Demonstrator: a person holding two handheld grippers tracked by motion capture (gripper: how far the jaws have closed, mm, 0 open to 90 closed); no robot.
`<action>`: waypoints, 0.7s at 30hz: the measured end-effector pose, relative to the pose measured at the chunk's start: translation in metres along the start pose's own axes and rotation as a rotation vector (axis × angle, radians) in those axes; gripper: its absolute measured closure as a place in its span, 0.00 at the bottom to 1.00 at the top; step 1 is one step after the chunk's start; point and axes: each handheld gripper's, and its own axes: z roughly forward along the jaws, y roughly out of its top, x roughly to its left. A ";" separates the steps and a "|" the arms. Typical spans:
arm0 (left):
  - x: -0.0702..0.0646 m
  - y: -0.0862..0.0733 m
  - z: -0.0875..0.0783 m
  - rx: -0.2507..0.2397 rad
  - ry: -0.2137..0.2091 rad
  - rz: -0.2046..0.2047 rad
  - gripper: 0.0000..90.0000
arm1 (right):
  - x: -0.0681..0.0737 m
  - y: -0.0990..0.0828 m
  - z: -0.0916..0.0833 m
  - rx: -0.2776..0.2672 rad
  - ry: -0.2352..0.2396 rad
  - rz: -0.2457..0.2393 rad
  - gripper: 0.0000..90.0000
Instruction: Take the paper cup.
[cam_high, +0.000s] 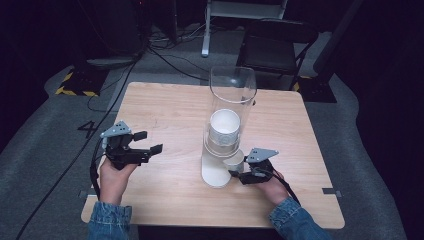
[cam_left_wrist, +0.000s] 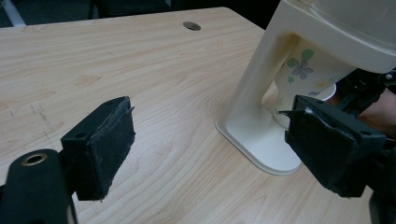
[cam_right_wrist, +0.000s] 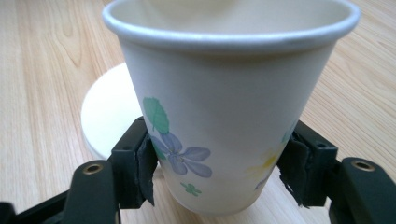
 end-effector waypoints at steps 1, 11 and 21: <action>0.001 0.001 0.003 0.001 0.006 0.003 0.17 | -0.001 -0.001 -0.003 0.008 -0.014 0.001 0.39; 0.004 0.004 0.009 0.001 0.002 -0.003 0.17 | -0.024 -0.008 -0.040 -0.038 -0.099 0.055 0.39; 0.004 0.002 0.008 0.009 0.039 -0.004 0.17 | -0.051 -0.005 -0.081 -0.168 -0.172 0.178 0.39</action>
